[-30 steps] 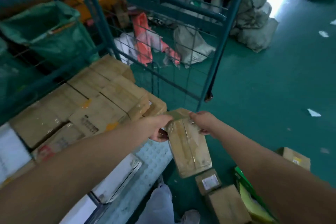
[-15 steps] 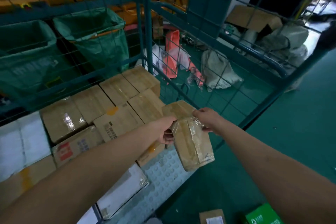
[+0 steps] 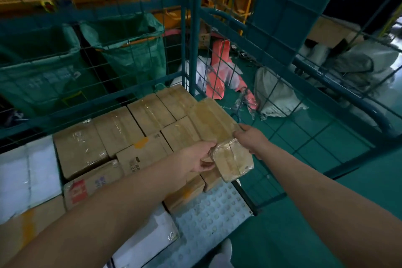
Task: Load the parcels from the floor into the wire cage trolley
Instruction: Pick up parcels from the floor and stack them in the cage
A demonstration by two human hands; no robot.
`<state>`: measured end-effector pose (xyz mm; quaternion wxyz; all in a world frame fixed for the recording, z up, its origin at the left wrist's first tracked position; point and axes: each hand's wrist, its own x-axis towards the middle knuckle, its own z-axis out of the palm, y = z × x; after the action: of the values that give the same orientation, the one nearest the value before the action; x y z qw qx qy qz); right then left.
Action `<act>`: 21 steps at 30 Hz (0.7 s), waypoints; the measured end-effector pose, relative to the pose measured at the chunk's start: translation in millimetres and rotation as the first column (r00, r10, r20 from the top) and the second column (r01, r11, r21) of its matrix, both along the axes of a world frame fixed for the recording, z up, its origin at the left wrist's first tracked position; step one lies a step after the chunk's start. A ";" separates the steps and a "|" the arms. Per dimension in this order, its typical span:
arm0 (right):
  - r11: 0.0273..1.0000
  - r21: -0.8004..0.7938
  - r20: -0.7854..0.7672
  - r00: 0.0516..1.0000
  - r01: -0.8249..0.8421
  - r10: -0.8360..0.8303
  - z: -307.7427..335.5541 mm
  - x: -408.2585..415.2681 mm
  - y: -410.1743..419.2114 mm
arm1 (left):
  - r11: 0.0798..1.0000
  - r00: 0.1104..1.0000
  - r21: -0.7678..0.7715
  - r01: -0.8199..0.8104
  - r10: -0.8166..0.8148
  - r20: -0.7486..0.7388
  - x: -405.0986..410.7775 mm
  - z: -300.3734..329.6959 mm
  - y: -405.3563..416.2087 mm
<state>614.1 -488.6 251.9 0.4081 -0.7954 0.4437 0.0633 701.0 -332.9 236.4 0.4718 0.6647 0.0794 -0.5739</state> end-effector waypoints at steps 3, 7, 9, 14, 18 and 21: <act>0.997 0.073 -0.011 1.000 -0.001 0.002 -5.3 17.9 -15.6 | 0.998 0.998 0.008 -0.056 0.056 -0.035 12.4 -9.5 -15.5; 0.974 0.222 0.038 0.998 0.048 -0.058 -23.6 40.0 -44.4 | 0.989 0.987 0.026 -0.144 0.145 -0.071 26.8 -20.0 -44.0; 0.969 0.243 0.022 0.999 0.037 -0.044 -38.3 49.5 -63.5 | 0.987 0.987 0.054 -0.150 0.153 -0.057 33.4 -26.9 -63.2; 0.957 0.287 0.047 0.997 0.052 -0.068 -74.2 64.7 -102.2 | 0.982 0.989 0.117 -0.148 0.149 -0.006 49.2 -50.7 -109.6; 0.935 0.347 0.030 0.995 0.078 -0.094 -105.8 84.5 -126.6 | 0.979 0.983 0.088 -0.182 0.181 0.016 66.2 -74.1 -142.2; 0.943 0.325 0.004 0.997 0.070 -0.076 -129.4 100.8 -140.4 | 0.972 0.974 0.074 -0.224 0.221 0.045 80.5 -89.7 -160.7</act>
<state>714.8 -629.0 122.4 0.5392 -0.7008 0.4529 0.1137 781.5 -493.6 146.7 0.5080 0.6800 0.1671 -0.5016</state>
